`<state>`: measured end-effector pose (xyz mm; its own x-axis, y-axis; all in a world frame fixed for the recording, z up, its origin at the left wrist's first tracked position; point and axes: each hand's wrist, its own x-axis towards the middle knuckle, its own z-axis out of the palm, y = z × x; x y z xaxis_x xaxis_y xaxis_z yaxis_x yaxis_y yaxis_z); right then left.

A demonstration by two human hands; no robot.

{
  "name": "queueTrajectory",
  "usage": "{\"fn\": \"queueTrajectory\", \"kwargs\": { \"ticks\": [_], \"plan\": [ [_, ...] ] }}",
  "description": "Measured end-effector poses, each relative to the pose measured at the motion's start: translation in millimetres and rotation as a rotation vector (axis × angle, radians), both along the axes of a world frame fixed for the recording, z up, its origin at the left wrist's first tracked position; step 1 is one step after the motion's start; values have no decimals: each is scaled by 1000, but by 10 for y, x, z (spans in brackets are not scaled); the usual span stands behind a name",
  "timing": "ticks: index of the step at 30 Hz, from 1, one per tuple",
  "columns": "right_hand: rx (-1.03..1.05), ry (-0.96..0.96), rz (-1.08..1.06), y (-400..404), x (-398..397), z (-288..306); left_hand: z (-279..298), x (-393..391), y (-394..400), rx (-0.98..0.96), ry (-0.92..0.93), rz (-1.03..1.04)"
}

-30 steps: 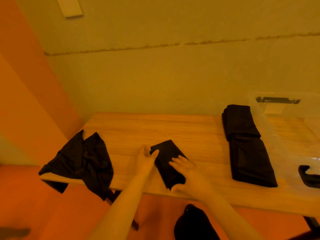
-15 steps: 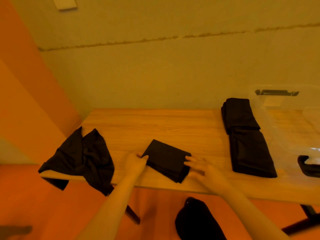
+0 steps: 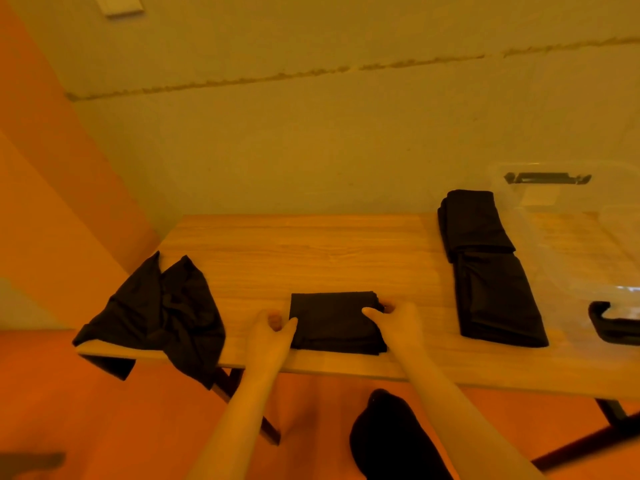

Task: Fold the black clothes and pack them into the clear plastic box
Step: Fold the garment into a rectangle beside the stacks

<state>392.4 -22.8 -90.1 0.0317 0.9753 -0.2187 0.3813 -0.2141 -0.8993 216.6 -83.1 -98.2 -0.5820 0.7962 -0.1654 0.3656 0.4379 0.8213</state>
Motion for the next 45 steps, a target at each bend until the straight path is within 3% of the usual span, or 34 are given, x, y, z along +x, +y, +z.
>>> {"fn": "queueTrajectory", "kwargs": {
  "ticks": [4,12,15,20,24,29,33,40,42,45],
  "plan": [
    [-57,-34,55,19,-72,-22,-44,58,69,54,-35,-130],
    [-170,-93,44,173,-209,64,-171,89,15,97,52,-147],
    [-202,-13,-43,200,-200,29,-211,47,29,141,20,-117],
    [-67,-86,-40,108,-177,10,-235,7,81,219,-156,-7],
    [-50,-193,62,51,-309,26,-223,-12,90,186,-97,36],
    [-199,33,-45,138,-263,-8,-220,-89,65,149,-56,23],
    [-386,29,-14,234,-235,57,-216,-91,67,114,-60,6],
    [-441,83,35,134,-131,33,-173,-174,21,112,-224,-8],
    [-331,-22,32,59,-99,-27,-166,-167,-43,144,-310,-20],
    [-189,-268,52,-21,-69,-132,-197,-139,-112,159,-284,-38]
  ]
}}
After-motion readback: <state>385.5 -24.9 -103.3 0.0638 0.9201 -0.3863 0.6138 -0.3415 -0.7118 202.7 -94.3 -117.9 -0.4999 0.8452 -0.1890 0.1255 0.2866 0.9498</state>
